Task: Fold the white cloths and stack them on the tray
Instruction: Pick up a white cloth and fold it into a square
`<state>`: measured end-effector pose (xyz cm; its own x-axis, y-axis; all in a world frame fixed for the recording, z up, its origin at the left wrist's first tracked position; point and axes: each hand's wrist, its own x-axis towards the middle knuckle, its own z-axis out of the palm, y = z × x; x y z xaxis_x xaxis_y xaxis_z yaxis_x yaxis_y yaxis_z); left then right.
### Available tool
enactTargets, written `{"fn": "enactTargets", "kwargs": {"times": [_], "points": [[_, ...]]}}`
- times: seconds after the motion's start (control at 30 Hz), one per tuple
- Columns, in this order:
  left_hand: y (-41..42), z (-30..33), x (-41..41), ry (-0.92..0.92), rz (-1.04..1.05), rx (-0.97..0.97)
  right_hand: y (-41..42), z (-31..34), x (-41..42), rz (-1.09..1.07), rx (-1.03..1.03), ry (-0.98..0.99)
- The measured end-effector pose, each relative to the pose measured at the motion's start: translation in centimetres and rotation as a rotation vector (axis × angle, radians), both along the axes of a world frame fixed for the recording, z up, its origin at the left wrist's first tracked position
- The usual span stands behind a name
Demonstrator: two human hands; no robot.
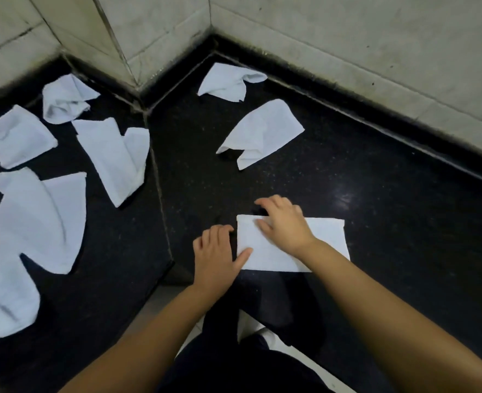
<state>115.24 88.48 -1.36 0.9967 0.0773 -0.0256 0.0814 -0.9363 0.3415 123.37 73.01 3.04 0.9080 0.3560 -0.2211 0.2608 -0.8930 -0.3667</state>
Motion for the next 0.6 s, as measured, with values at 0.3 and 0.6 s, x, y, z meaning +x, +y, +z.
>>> {"fn": "enactTargets", "kwargs": {"times": [0.3,0.6], "points": [[-0.3,0.7,0.5,0.181,0.025,-0.007,2.8,2.1,2.4,0.017,0.134,0.350],[2.1,14.1,8.9,-0.250,-0.054,-0.610,-1.9,13.0,5.8,-0.203,0.788,-0.017]]}}
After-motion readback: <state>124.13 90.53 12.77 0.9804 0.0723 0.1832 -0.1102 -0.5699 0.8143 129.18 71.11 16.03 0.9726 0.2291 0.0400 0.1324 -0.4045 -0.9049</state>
